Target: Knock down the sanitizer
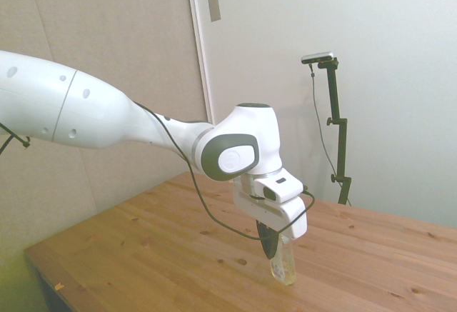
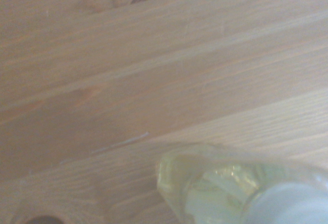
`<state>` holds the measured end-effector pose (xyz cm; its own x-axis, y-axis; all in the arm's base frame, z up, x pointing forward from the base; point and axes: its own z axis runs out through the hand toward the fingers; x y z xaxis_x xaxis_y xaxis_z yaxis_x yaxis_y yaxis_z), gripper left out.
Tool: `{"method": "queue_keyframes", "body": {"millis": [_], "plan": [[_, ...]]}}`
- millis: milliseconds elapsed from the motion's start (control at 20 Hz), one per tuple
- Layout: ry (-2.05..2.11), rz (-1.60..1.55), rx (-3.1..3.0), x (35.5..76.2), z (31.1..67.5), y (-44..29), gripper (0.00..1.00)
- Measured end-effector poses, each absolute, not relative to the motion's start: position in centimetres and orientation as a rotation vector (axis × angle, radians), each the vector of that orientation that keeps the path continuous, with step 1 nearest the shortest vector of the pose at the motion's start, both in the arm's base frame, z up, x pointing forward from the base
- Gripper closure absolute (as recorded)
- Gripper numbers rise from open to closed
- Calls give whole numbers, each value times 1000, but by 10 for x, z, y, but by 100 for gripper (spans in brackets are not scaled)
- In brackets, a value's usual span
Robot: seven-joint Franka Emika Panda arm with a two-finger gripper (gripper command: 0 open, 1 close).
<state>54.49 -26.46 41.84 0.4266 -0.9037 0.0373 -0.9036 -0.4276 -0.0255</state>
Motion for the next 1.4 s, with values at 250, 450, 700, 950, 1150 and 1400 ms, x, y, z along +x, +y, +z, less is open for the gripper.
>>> {"method": "queue_keyframes", "body": {"millis": [250, 450, 700, 950, 1150, 1400], "plan": [[1694, -105, -2615, 575, 417, -275, 100], [1708, -127, -2586, 597, 417, -285, 100], [1753, -167, -2558, 620, 412, -301, 100], [1774, -189, -2541, 634, 412, -306, 100], [1768, -163, -2546, 632, 410, -301, 0], [1748, -119, -2550, 611, 410, -295, 0]]}}
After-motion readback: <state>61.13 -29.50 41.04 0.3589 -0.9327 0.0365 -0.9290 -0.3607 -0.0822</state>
